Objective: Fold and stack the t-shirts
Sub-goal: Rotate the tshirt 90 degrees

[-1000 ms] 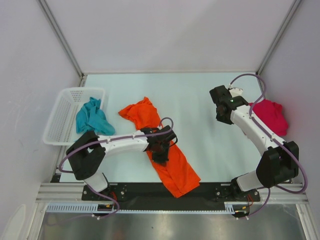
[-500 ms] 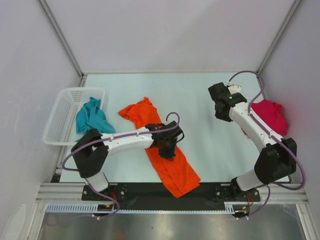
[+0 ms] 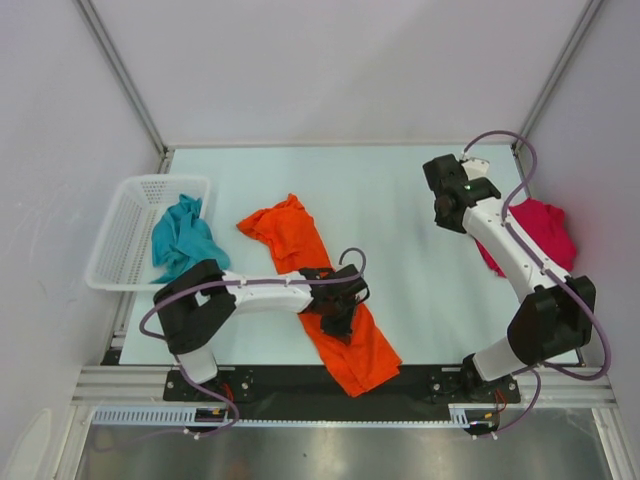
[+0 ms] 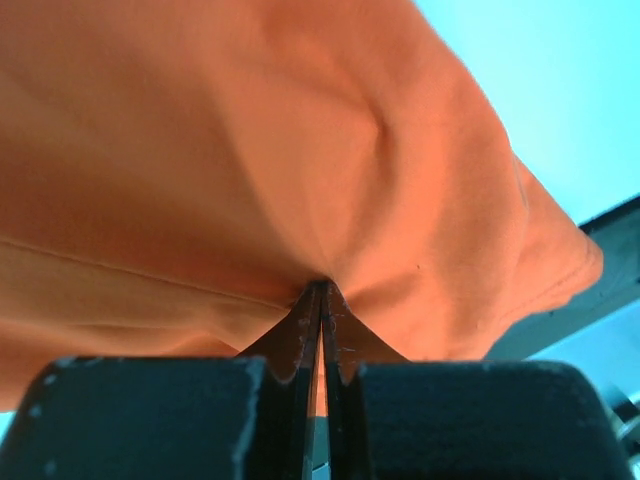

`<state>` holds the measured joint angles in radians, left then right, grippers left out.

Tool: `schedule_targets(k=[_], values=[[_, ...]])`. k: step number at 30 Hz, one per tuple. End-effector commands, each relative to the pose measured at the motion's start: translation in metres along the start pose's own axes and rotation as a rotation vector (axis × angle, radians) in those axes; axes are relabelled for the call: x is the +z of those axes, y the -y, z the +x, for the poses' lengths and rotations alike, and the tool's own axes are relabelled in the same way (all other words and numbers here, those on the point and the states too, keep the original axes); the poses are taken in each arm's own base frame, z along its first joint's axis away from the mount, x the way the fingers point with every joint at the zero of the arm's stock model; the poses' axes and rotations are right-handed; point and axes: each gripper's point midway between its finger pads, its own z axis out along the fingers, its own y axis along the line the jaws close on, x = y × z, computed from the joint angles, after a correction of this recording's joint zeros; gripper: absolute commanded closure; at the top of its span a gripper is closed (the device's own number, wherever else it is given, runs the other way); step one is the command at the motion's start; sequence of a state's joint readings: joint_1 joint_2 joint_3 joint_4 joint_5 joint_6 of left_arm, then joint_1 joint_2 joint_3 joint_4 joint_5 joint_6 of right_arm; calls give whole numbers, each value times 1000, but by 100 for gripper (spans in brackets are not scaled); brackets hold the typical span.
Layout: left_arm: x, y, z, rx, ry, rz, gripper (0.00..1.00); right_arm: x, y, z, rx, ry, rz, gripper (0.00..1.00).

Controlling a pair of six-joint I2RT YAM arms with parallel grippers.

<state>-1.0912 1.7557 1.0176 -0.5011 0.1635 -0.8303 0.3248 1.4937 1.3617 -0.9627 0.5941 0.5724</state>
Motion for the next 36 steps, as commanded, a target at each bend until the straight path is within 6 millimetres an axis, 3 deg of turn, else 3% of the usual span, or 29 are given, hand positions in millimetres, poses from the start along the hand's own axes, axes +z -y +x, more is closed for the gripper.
schedule_targets(k=[1, 2, 7, 12, 14, 18, 19, 20, 22, 24, 26, 27, 28, 29, 32, 33, 36], values=[[-11, -20, 48, -19, -111, -5, 94, -5, -7, -21, 27, 40, -22, 73], [-13, -32, 60, -31, -129, -23, 94, -5, -10, -23, 31, 42, -34, 73], [-36, -49, 91, -102, -142, 14, 94, -2, -30, -25, 15, 32, -65, 73], [-53, -52, 107, -128, -131, 52, 94, 1, -55, -20, -40, 19, -85, 73], [-60, -56, 109, -127, -116, 47, 94, 2, -75, -15, -71, 9, -117, 73], [-78, -64, 92, -112, -24, -41, 94, 4, -123, -12, -133, -6, -202, 73], [-87, -59, 79, -102, 26, -50, 94, 4, -134, -13, -140, -3, -223, 73], [-92, -57, 73, -97, 49, -60, 94, 16, -149, -5, -176, -28, -226, 73], [-104, -53, 64, -95, 82, -73, 94, 5, -180, -17, -205, -8, -292, 73], [-112, -57, 58, -104, 107, -99, 94, 12, -215, -21, -232, -15, -333, 73], [-120, -57, 50, -125, 147, -106, 94, 19, -234, -17, -269, -41, -349, 72], [-125, -60, 50, -136, 157, -114, 94, 31, -251, -2, -308, -80, -364, 72], [-129, -60, 48, -145, 173, -117, 94, 23, -266, -16, -289, -53, -414, 72], [-134, -62, 45, -170, 190, -127, 94, 21, -277, -17, -288, -56, -450, 70], [-156, -74, 36, -220, 279, -192, 95, 27, -308, -11, -276, -89, -556, 61], [-165, -90, 34, -233, 314, -266, 94, 24, -317, -7, -275, -111, -608, 51], [-202, -106, 19, -301, 465, -342, 94, 22, -338, -9, -250, -107, -709, 44]])
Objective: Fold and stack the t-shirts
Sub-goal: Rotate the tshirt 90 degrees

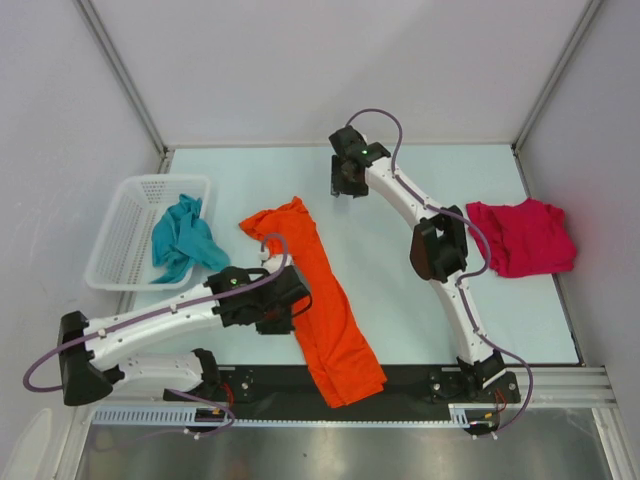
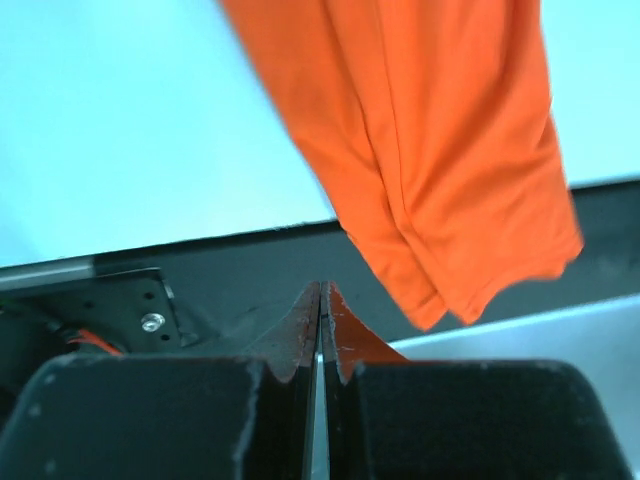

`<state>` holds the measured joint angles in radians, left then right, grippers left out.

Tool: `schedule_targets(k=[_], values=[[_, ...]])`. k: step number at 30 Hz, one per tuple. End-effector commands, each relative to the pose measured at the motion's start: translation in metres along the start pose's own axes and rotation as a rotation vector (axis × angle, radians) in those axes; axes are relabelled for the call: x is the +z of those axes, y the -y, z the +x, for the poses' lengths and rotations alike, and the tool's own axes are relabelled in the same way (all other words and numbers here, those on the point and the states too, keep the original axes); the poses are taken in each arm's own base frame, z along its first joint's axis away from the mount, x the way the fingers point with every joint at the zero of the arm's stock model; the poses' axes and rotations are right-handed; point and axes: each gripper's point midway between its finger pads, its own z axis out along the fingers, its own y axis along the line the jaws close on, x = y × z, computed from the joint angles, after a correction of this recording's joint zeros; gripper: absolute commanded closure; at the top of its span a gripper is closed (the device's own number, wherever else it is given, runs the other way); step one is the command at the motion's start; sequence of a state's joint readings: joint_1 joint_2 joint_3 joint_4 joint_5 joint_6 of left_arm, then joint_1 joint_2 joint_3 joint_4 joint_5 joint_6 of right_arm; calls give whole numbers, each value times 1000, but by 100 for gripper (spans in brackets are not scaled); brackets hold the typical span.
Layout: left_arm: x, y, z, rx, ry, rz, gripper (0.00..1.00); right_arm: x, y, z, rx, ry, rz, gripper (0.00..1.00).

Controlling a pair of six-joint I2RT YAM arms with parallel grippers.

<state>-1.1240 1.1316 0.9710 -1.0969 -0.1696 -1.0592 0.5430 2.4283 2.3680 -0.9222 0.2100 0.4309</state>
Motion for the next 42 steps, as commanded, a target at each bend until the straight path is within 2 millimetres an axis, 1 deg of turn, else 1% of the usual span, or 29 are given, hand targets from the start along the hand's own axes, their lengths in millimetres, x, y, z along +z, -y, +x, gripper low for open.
schedule_targets(k=[1, 3, 4, 5, 6, 7, 8, 10, 11, 12, 13, 14, 15, 17, 18, 19, 21, 22, 24, 28, 31, 32, 33, 36, 38, 41, 42], values=[[-48, -37, -50, -146, 259, -113, 94, -7, -37, -19, 2, 25, -204, 44], [-56, -47, -63, -177, 300, -122, 92, -7, -45, -20, -6, 26, -234, 44], [-59, -59, -75, -193, 317, -157, 92, -6, -47, -19, -12, 24, -236, 43], [-60, -66, -81, -196, 320, -179, 92, -6, -55, -12, -29, 7, -263, 43], [-61, -72, -87, -198, 327, -203, 91, -7, -60, -10, -38, -1, -279, 41], [-66, -84, -99, -211, 354, -240, 91, -8, -64, -6, -50, -10, -292, 41], [-67, -89, -106, -215, 364, -261, 91, -8, -72, 2, -65, -26, -307, 42], [-73, -101, -121, -224, 393, -308, 90, -10, -80, 12, -90, -45, -317, 43], [-73, -106, -126, -224, 396, -331, 90, -12, -86, 16, -100, -49, -327, 44], [-74, -108, -131, -229, 406, -336, 90, -15, -99, 27, -120, -66, -349, 44], [-73, -113, -135, -228, 406, -352, 91, -17, -106, 31, -130, -69, -364, 44], [-72, -115, -138, -228, 407, -355, 90, -19, -112, 34, -139, -73, -377, 44], [-71, -114, -142, -231, 413, -351, 90, -18, -125, 48, -161, -93, -394, 43], [-70, -116, -145, -229, 412, -357, 90, -19, -138, 53, -174, -94, -418, 43], [-68, -115, -146, -228, 409, -351, 90, -18, -143, 58, -179, -107, -431, 42], [-67, -116, -146, -229, 407, -352, 90, -11, -148, 68, -186, -125, -435, 41], [-64, -113, -147, -229, 405, -338, 90, -10, -155, 70, -186, -128, -454, 41], [-62, -113, -145, -228, 400, -335, 90, -4, -156, 76, -184, -141, -451, 41], [-60, -111, -145, -227, 396, -324, 91, 0, -157, 77, -183, -140, -455, 41], [-55, -110, -144, -218, 384, -320, 91, 14, -152, 79, -179, -144, -439, 40], [-54, -109, -145, -215, 381, -313, 91, 33, -139, 83, -157, -165, -410, 40], [-53, -108, -145, -213, 381, -310, 91, 43, -131, 86, -145, -177, -389, 40], [-53, -107, -146, -212, 380, -308, 91, 49, -125, 90, -130, -198, -374, 41], [-51, -108, -146, -210, 374, -310, 91, 62, -111, 93, -95, -213, -333, 42], [-52, -109, -146, -212, 376, -307, 91, 66, -100, 86, -78, -192, -290, 42], [-52, -111, -146, -215, 376, -310, 91, 74, -77, 71, -23, -169, -225, 43], [-52, -113, -145, -215, 374, -312, 91, 77, -62, 62, 10, -161, -195, 43]])
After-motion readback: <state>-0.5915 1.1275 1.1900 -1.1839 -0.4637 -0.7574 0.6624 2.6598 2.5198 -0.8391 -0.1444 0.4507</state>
